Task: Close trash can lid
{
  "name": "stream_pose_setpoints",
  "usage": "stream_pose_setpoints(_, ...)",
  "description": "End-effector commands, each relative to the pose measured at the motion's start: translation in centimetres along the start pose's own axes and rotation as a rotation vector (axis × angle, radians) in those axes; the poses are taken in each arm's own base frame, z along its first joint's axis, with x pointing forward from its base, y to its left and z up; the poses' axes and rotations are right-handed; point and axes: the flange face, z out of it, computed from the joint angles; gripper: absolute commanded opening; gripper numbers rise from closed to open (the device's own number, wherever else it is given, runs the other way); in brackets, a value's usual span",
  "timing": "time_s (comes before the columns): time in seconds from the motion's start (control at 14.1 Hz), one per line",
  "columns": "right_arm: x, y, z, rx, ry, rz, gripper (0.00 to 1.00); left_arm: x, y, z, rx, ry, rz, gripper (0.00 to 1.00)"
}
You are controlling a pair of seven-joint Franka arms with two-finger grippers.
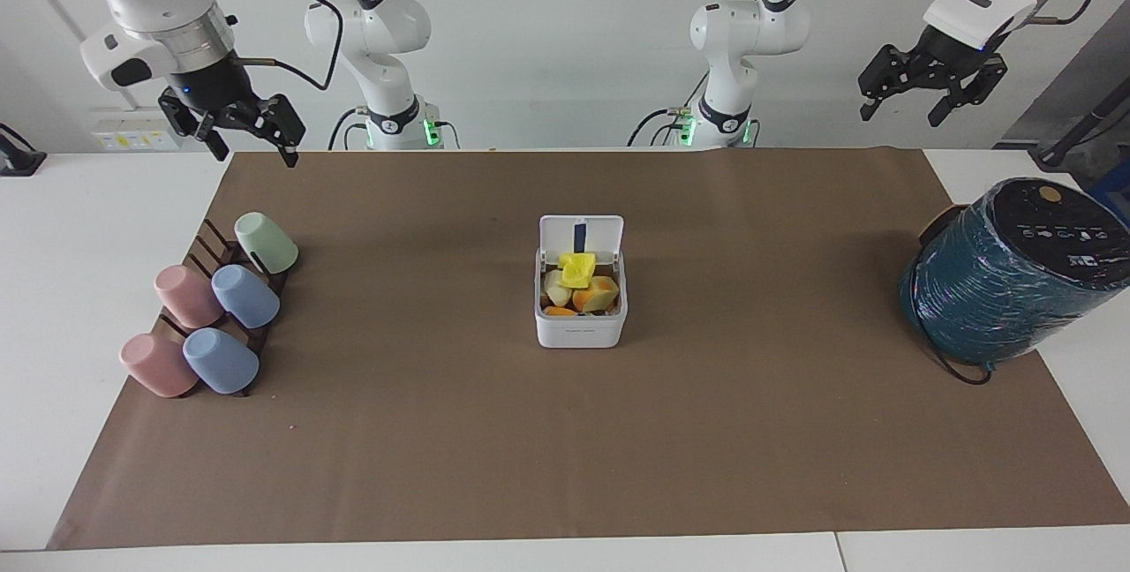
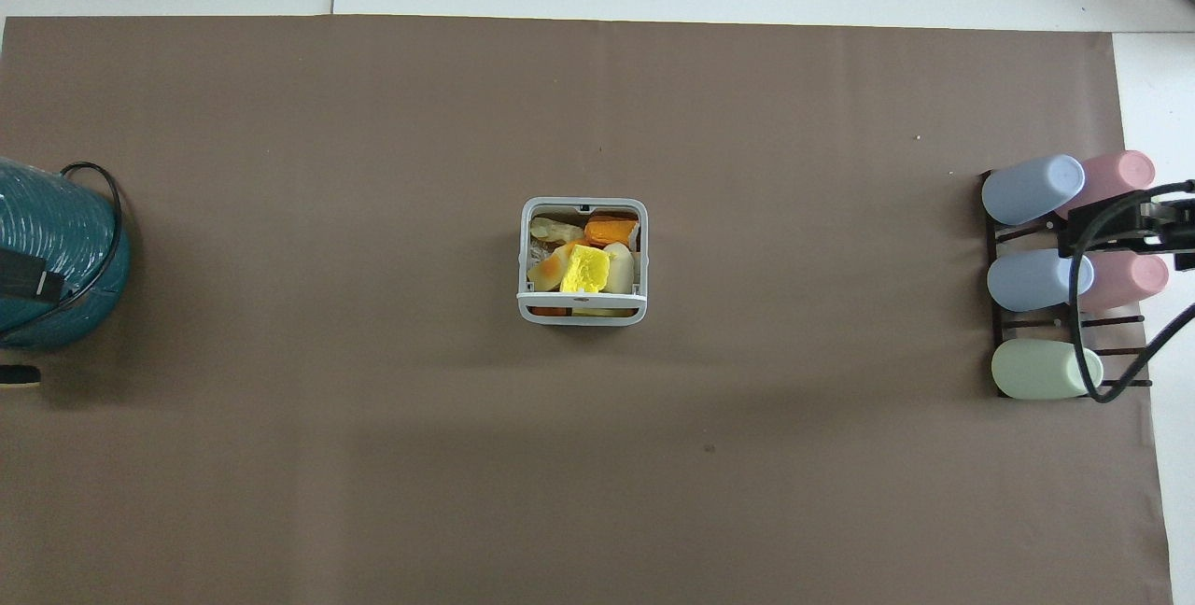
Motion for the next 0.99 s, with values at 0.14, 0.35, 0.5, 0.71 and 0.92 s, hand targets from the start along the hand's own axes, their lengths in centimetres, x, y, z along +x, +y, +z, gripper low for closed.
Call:
stream_pose_setpoints(0.14,-0.7,0.1,0.0,0.019,0.009,-0.011,1.0,-0.5,2.3,-0.3,0.02,0.019,0.053,1.0)
stream_pose_setpoints(0.35,-0.7,0.2,0.0,0.019,0.003,-0.018,1.0,0.1,6.5,-0.4,0.032,0.044,0.116,1.0)
stream_pose_setpoints(0.5,-0.8,0.2,0.1,0.018,0.0,-0.018,1.0,0.2,9.5,-0.3,0.038,0.049,0.132,1.0)
stream_pose_setpoints(0.71,-0.7,0.1,0.0,0.019,0.003,-0.018,1.0,-0.3,14.3,0.9,0.049,0.048,0.179,1.0)
stream_pose_setpoints(0.92,-0.7,0.1,0.0,0.019,0.007,-0.016,1.0,-0.2,18.6,2.9,0.009,0.081,0.182,1.0)
